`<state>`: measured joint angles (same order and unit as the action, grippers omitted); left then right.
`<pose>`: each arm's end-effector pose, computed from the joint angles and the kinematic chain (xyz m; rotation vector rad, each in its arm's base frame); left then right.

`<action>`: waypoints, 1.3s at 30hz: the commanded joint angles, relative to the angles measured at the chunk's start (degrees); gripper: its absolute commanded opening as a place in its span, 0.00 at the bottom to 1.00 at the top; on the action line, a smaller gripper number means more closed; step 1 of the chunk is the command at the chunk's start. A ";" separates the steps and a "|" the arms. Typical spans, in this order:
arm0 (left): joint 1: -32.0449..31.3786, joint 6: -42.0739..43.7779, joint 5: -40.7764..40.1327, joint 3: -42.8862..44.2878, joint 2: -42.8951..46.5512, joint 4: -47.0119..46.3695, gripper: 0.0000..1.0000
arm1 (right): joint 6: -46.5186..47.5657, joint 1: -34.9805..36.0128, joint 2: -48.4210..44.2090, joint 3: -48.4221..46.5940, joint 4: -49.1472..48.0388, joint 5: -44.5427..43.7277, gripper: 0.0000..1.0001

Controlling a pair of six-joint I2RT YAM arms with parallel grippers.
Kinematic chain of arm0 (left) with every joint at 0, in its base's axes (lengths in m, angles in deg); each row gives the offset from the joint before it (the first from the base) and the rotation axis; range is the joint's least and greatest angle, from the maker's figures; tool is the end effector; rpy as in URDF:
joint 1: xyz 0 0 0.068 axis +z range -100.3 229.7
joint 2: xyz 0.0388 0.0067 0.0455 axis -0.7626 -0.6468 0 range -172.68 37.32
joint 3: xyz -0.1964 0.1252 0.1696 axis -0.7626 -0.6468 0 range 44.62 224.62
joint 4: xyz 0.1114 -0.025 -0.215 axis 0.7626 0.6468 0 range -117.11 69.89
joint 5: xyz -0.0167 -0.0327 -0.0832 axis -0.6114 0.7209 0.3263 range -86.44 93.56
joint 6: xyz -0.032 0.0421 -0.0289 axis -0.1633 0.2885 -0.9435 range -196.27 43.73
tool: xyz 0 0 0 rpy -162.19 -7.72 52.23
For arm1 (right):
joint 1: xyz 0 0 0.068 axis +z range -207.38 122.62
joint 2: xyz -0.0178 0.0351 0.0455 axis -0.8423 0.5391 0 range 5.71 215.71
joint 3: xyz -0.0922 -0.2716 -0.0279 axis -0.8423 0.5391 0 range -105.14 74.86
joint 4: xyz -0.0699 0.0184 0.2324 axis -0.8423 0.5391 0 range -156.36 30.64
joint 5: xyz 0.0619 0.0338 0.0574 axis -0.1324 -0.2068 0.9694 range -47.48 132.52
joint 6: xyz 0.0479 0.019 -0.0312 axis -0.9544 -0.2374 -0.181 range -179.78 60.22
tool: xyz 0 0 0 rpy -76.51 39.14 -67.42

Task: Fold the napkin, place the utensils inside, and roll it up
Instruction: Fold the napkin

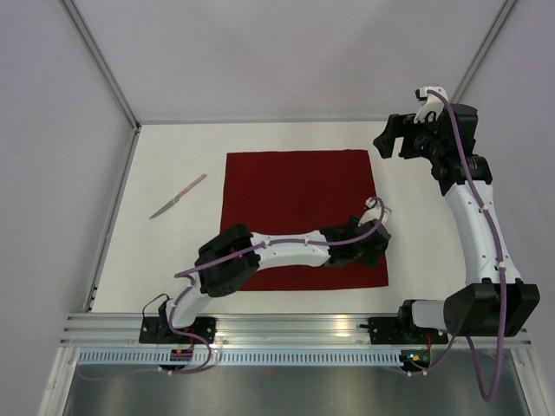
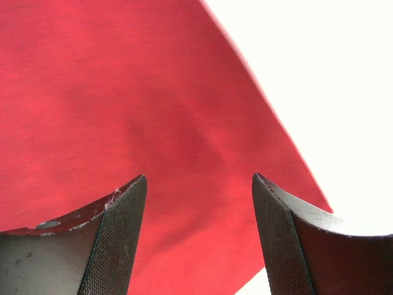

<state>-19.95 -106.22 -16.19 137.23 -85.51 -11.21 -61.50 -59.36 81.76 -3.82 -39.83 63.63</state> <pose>0.1802 -0.4422 0.2033 0.6447 2.2727 -0.4606 0.2812 0.0064 0.4085 -0.1745 1.9683 0.3625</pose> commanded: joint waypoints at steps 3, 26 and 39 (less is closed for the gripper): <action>-4.88 6.22 0.32 9.50 -5.93 -0.52 0.72 | -1.80 0.13 -1.87 -2.80 2.30 -0.71 0.98; -10.77 9.04 4.89 13.38 -11.65 -0.96 0.56 | -1.01 0.05 -0.47 -2.19 2.57 -0.89 0.98; -11.48 8.51 3.58 12.24 -12.79 -2.01 0.53 | -1.18 0.13 -0.55 -1.92 2.75 -0.36 0.98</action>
<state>-31.16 -99.07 -11.54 148.82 -97.42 -12.08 -61.52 -59.36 81.41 -4.25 -38.26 63.65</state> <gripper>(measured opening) 0.533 0.979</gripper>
